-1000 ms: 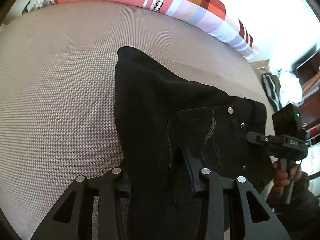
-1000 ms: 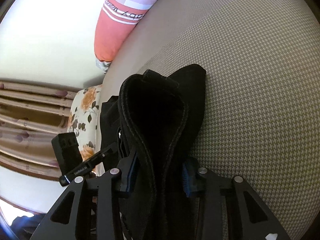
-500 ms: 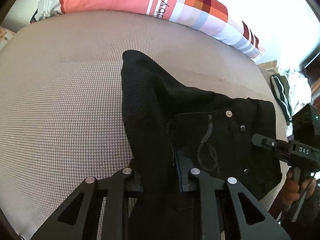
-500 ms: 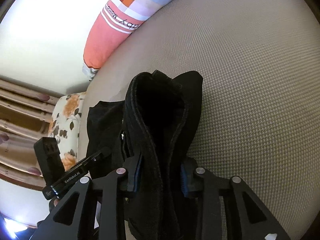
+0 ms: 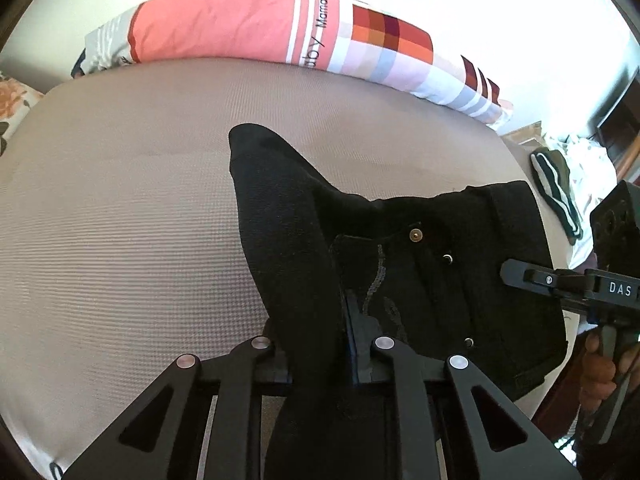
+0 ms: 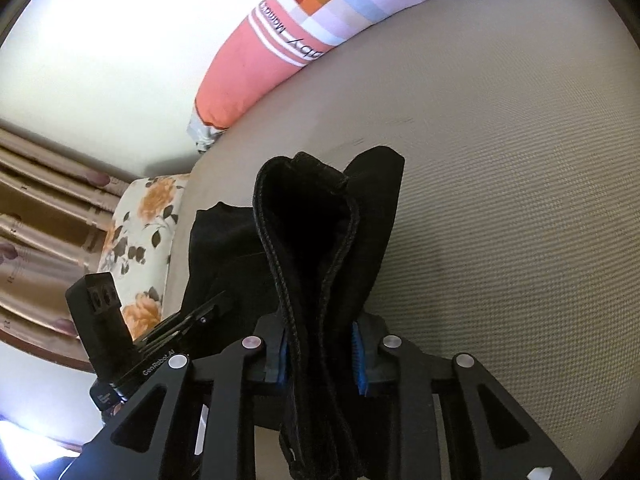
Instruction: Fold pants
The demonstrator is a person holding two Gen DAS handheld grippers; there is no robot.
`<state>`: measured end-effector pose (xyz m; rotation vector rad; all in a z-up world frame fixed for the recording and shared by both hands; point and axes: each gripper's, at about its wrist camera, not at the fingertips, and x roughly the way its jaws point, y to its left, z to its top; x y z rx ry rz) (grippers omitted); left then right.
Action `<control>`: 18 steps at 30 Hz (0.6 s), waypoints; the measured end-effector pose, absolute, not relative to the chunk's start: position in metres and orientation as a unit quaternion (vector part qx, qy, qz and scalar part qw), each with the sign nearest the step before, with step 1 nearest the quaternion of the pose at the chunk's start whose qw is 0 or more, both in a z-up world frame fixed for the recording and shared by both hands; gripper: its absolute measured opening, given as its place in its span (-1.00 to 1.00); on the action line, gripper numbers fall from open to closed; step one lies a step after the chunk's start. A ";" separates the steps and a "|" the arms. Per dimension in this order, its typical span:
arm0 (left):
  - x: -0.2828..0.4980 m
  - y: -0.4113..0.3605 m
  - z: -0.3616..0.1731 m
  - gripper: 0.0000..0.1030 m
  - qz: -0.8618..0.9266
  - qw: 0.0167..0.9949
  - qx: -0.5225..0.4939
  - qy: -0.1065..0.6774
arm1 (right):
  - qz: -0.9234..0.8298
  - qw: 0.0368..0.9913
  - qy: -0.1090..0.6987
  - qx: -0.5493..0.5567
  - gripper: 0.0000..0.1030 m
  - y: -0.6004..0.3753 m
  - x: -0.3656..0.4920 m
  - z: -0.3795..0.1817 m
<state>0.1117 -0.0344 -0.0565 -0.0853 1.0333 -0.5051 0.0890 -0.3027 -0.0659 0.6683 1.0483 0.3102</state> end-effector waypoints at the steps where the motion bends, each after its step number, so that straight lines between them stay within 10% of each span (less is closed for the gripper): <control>1: 0.111 -0.031 -0.055 -0.64 -0.239 0.840 -0.044 0.486 | 0.147 0.802 0.489 0.309 -0.55 -0.301 0.088 -0.065; 18: 0.127 -0.014 -0.040 -0.65 -0.232 0.853 -0.059 0.464 | 0.169 0.805 0.472 0.316 -0.60 -0.283 0.110 -0.057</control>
